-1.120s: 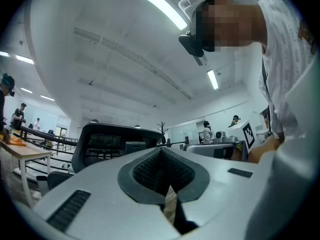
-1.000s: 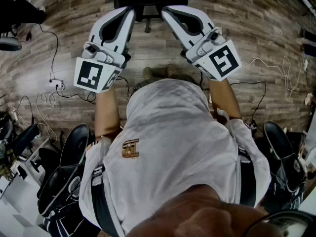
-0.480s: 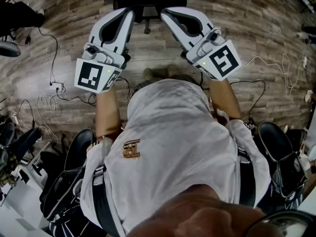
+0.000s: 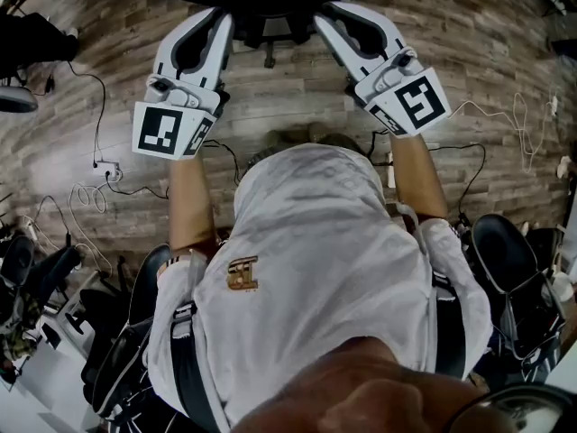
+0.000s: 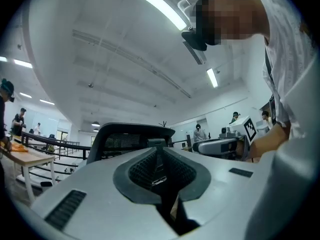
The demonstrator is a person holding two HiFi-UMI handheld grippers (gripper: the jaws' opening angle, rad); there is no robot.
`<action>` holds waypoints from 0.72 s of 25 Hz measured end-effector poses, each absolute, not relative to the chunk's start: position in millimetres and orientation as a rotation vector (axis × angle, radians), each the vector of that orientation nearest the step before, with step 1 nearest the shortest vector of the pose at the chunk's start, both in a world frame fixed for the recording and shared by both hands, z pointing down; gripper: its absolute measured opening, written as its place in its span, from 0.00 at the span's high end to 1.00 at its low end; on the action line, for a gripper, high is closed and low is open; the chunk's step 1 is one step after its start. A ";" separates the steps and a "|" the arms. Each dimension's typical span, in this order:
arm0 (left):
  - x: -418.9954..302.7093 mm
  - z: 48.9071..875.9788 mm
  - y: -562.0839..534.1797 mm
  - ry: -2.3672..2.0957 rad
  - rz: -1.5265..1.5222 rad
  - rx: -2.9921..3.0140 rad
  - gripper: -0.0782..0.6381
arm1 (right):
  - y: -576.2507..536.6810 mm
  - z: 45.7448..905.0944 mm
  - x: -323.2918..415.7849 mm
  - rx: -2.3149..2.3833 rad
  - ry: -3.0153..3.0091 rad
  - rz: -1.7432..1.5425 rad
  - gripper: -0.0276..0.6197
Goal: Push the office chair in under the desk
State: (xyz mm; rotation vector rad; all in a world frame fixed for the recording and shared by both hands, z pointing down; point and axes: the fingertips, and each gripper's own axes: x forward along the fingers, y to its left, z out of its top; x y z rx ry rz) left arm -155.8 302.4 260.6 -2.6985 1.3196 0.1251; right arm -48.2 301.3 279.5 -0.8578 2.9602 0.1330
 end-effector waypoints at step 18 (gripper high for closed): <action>-249.4 319.9 212.3 1.081 -0.605 -2.475 0.51 | 217.9 319.8 -9.4 -1.320 3.292 0.460 0.59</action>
